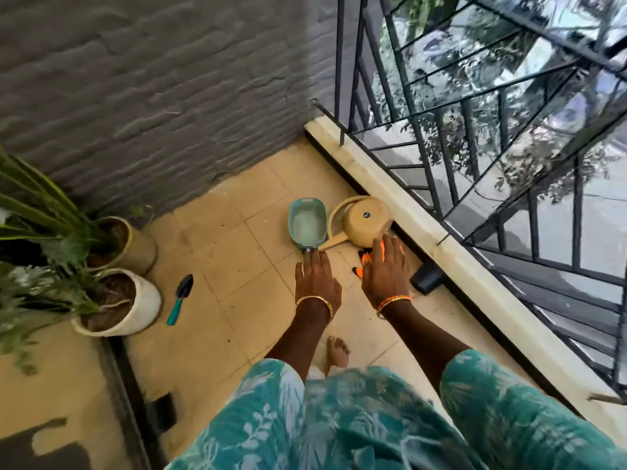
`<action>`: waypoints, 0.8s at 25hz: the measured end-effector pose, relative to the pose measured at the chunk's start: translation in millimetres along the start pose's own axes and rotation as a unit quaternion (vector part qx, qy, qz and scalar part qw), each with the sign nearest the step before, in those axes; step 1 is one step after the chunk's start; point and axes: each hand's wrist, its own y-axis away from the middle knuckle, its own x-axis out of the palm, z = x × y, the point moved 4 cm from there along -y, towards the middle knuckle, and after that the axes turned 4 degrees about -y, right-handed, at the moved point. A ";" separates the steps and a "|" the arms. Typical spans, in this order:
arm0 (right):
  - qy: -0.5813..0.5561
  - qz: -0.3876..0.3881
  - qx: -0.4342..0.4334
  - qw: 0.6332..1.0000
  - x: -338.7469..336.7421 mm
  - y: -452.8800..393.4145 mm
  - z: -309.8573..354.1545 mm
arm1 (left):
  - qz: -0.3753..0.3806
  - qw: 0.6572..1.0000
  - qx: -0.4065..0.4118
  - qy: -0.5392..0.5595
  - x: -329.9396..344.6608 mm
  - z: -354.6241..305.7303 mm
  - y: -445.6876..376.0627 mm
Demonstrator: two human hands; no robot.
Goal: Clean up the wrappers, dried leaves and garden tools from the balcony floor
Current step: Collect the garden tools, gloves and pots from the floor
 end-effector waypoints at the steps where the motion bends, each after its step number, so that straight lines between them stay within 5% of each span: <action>1: 0.009 0.014 0.004 1.000 2.7 -20.6 -1.3 | 0.008 1.000 -0.001 0.008 -4.6 4.3 -22.1; 14: 0.049 0.075 0.114 0.989 48.7 -282.1 -16.5 | 0.104 0.994 0.013 0.024 -18.1 41.0 -311.6; 20: 0.045 0.158 0.122 0.979 128.3 -399.6 -68.2 | 0.171 0.975 -0.071 0.123 37.5 50.0 -425.3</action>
